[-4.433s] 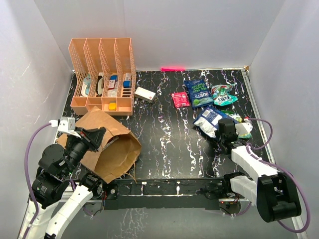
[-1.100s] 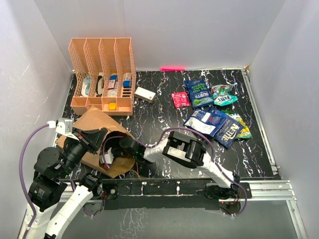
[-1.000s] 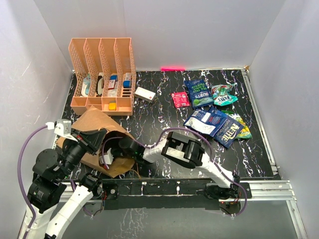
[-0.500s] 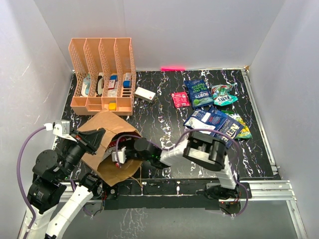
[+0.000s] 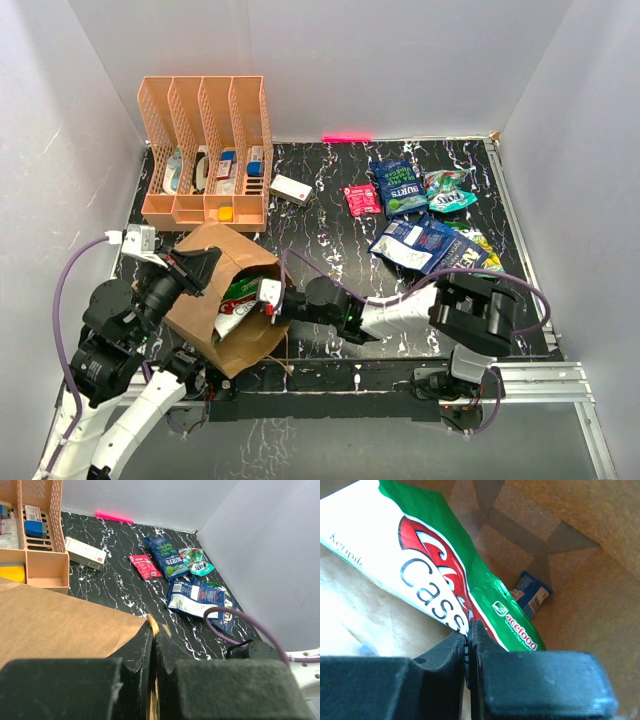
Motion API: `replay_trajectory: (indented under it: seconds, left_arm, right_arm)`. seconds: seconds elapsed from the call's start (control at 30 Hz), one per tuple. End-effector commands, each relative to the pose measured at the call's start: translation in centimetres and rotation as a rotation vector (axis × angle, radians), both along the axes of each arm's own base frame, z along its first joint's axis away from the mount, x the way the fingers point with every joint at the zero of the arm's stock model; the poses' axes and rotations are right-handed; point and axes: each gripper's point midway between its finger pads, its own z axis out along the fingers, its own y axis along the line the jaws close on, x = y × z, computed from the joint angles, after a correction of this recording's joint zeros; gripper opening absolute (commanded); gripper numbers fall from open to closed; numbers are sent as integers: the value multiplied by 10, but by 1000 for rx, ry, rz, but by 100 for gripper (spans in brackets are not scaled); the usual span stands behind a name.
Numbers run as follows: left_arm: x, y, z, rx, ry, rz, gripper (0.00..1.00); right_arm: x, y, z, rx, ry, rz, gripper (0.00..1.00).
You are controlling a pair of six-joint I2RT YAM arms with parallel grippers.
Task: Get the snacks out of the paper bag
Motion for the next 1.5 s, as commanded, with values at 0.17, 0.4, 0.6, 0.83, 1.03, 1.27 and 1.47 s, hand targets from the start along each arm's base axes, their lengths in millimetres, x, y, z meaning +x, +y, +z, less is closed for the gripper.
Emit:
replay_trajectory:
  seconds: [0.17, 0.4, 0.6, 0.83, 1.03, 1.27, 1.47]
  left_arm:
    - [18, 3, 4, -4, 25, 68, 0]
    - [23, 4, -4, -11, 58, 94, 0]
    - [24, 4, -4, -18, 58, 100, 0]
    - [21, 7, -2, -13, 48, 103, 0]
    - [17, 16, -3, -4, 48, 134, 0]
    - [16, 17, -6, -1, 39, 135, 0]
    - [18, 14, -11, 13, 46, 124, 0]
  right_arm:
    - [-15, -28, 89, 190, 287, -85, 8]
    - [-35, -80, 140, 230, 289, -81, 8]
    - [-36, -129, 175, 326, 280, -157, 8]
    - [-9, -150, 161, 310, 289, -353, 8]
    - [56, -207, 149, 404, 386, -950, 8]
    - [97, -272, 141, 364, 332, -1310, 8]
    - [154, -326, 146, 423, 378, -1471, 8]
